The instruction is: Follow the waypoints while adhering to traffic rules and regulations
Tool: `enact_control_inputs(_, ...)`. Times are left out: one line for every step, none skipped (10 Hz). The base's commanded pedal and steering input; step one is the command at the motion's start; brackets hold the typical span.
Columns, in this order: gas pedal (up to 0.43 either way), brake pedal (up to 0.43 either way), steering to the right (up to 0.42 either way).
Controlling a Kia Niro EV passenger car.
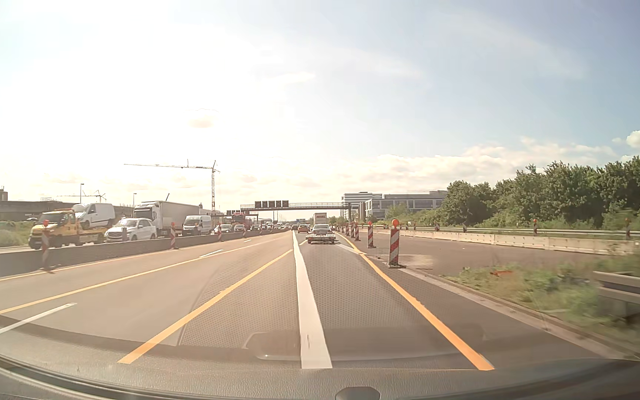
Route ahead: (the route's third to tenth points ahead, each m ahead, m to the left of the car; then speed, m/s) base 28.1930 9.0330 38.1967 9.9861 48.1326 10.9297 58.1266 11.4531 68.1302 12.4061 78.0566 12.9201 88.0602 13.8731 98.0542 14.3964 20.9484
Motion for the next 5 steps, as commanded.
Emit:
enact_control_inputs(0.047, 0.0, 0.005)
enact_control_inputs(0.047, 0.0, 0.003)
enact_control_inputs(0.047, 0.0, 0.001)
enact_control_inputs(0.047, 0.0, 0.0)
enact_control_inputs(0.047, 0.0, 0.0)
